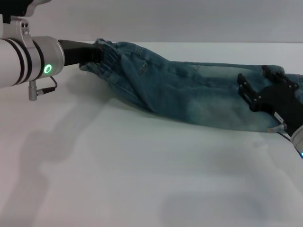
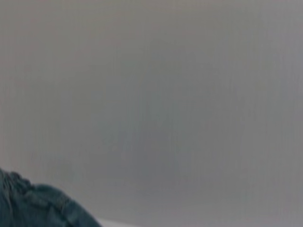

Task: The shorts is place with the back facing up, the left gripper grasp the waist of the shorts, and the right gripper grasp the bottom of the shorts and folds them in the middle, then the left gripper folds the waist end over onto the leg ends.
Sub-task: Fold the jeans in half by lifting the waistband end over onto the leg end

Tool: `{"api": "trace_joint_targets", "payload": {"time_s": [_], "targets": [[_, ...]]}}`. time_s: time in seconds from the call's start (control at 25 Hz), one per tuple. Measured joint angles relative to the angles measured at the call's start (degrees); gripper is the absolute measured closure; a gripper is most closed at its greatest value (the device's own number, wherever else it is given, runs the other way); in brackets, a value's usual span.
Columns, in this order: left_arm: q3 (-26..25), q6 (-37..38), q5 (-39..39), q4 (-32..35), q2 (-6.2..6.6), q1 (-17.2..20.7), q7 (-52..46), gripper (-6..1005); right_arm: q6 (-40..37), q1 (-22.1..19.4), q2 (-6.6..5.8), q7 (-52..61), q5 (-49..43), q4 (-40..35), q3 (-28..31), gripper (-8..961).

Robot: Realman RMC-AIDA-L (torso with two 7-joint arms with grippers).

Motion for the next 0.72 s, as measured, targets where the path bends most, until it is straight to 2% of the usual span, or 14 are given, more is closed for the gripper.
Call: {"api": "trace_joint_targets", "payload": {"time_s": [0.12,0.32,0.56,0.72], "targets": [[0.5,-0.16,-0.01,-2.19,0.05,0.82,-0.01,961,3.65,2.51,-0.03,0.01,2.68,-4.46,0.09,276],[0.69,-0.72,-0.01,-6.64,0.15,1.95,0.17,954,4.14,6.99,-0.06,0.09,4.62,-9.92,0.01,525],[0.7,-1.84,0.0,-10.32,0.18,2.42,0.46,945,3.88,13.15,0.11,0.47,7.07,-16.12,-0.67,684],[0.96,-3.04,-0.01,-12.85,0.18,2.53,0.49,939,3.78,14.79,0.15,0.68,7.59,-16.81,-1.76,809]]}}
